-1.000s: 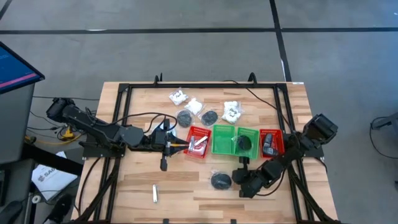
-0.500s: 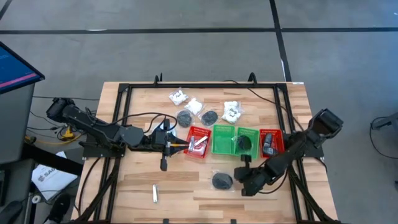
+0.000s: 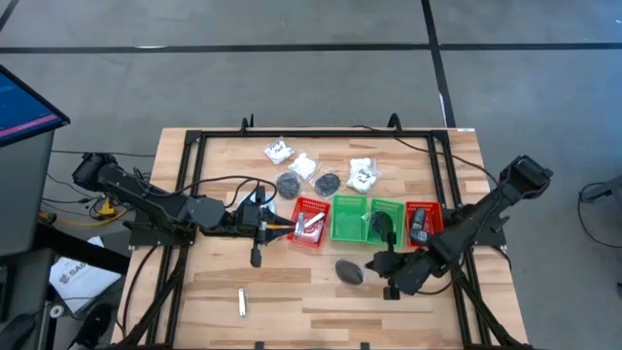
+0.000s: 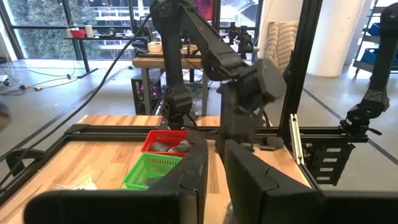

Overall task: Pick & Place Travel size toiletries
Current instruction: Put the black hairbrush into the right green bin

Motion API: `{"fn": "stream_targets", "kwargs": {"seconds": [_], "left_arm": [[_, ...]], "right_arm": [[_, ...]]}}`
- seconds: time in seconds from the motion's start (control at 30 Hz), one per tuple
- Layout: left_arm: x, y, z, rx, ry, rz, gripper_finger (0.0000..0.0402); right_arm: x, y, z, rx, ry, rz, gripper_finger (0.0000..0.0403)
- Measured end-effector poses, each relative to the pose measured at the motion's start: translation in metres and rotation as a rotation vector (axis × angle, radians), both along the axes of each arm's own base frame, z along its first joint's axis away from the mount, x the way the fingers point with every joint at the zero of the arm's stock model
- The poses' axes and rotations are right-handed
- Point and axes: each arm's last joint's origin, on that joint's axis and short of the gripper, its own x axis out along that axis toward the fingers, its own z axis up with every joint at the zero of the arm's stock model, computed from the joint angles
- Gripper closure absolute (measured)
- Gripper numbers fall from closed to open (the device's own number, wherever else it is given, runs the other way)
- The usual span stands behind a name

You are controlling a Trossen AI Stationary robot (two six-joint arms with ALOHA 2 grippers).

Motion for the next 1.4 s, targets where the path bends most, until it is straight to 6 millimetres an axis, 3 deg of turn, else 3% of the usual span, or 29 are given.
{"fn": "stream_targets", "kwargs": {"seconds": [0.43, 0.87, 1.2, 1.4], "left_arm": [[0.0, 0.0, 0.0, 0.001, 0.003, 0.0, 0.0355], [0.0, 0.0, 0.0, 0.001, 0.004, 0.0, 0.0355], [0.0, 0.0, -0.001, 0.002, 0.006, 0.0, 0.0355], [0.0, 0.0, -0.001, 0.003, 0.007, 0.0, 0.0355]], "right_arm": [[-0.024, -0.023, 0.04, -0.049, -0.088, -0.026, 0.0403], [-0.055, -0.052, 0.067, -0.095, -0.136, -0.086, 0.0403], [-0.084, -0.078, 0.073, -0.097, -0.097, -0.216, 0.0403], [-0.089, -0.083, 0.071, -0.118, -0.071, -0.255, 0.0403]]}}
